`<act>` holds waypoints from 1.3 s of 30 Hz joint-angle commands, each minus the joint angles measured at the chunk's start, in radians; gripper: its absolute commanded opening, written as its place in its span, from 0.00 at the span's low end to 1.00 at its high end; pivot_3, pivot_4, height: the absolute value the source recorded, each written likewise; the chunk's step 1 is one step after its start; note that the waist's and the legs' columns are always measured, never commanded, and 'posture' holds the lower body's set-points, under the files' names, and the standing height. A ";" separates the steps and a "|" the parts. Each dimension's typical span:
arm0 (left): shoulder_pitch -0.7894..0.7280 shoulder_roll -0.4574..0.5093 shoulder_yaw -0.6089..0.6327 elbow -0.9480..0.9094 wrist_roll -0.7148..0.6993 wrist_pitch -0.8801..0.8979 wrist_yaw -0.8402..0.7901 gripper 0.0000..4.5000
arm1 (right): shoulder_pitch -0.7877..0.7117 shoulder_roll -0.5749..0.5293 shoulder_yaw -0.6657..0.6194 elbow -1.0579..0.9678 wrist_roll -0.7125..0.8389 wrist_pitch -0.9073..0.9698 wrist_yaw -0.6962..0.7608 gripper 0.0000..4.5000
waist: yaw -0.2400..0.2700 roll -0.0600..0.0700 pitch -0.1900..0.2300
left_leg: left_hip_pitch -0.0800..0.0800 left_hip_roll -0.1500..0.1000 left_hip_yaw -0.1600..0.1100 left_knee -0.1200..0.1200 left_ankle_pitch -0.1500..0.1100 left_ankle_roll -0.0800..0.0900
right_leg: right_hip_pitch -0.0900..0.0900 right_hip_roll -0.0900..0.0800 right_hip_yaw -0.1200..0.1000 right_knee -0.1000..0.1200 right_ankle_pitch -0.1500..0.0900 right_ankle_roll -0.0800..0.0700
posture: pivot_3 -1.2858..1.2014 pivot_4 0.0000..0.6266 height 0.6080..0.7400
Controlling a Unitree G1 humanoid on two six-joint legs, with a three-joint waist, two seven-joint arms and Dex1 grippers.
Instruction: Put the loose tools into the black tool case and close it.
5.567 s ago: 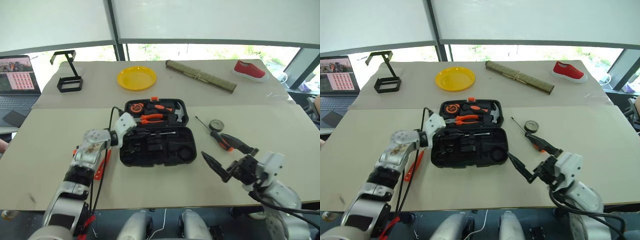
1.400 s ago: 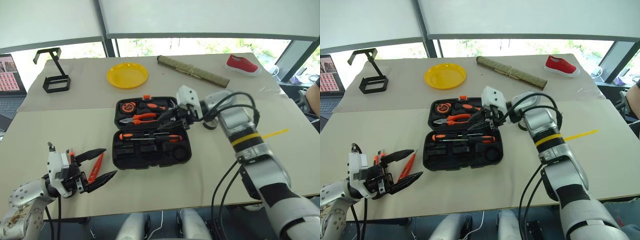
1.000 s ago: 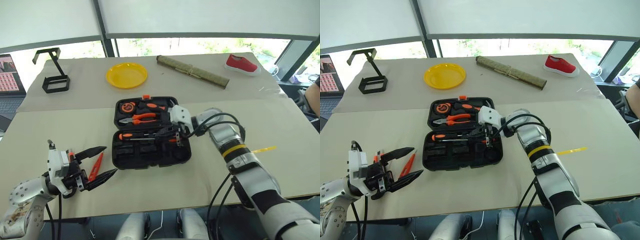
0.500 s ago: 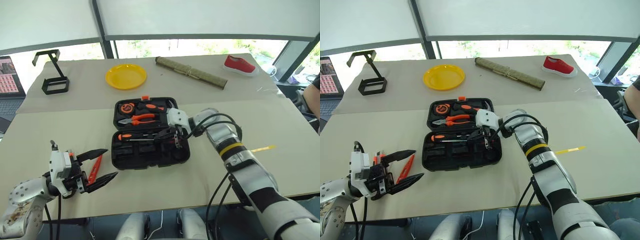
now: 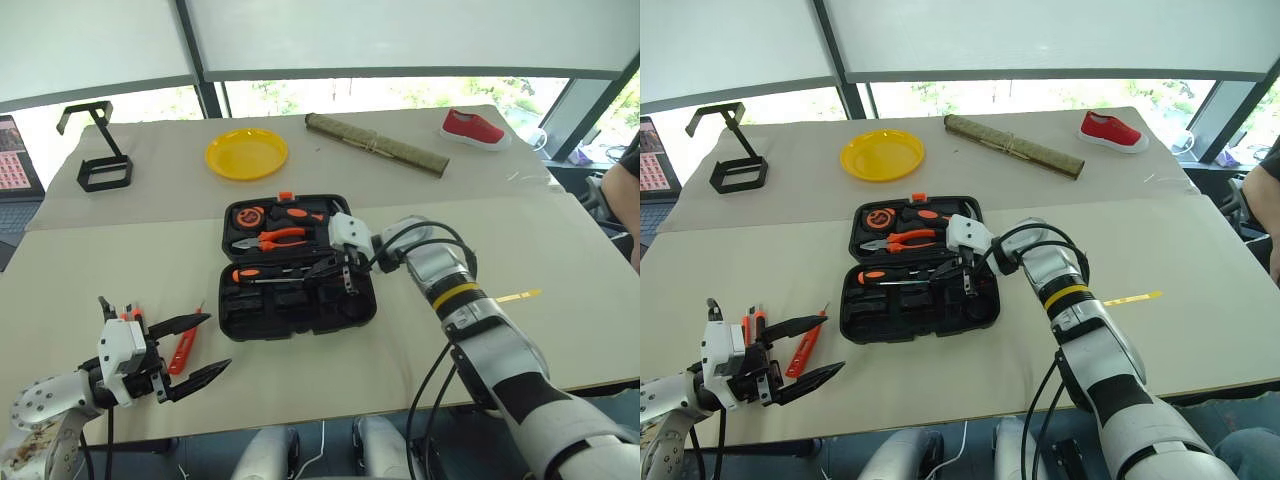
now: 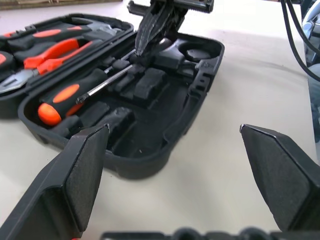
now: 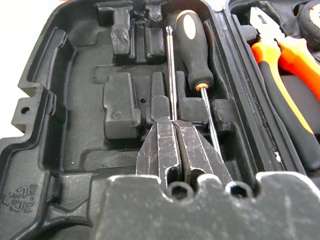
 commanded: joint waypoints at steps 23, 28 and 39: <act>0.303 -0.190 0.426 -0.047 -0.143 -0.036 0.219 1.00 | 0.636 -0.214 -0.354 -0.945 0.509 0.223 0.003 0.74 | 0.028 -0.002 0.000 | -0.011 0.004 0.003 -0.002 -0.004 -0.001 | -0.011 -0.002 0.000 -0.004 0.000 -0.002 | 0.52 0.24 1.00; 0.393 -0.274 0.532 0.065 -0.087 -0.117 0.268 1.00 | 0.805 -0.166 -0.431 -1.010 0.538 0.068 -0.056 0.99 | 0.031 -0.002 0.000 | -0.007 0.008 0.006 -0.002 -0.004 -0.001 | -0.006 -0.002 -0.001 -0.007 -0.001 -0.001 | 0.52 0.24 1.00; 0.474 -0.235 0.531 0.029 -0.046 0.079 0.460 1.00 | 0.906 -0.193 -0.410 -1.054 0.599 0.031 -0.042 0.99 | 0.040 -0.007 -0.001 | -0.002 0.013 0.006 -0.001 -0.004 0.000 | 0.003 0.000 -0.005 -0.016 -0.002 0.002 | 0.52 0.24 1.00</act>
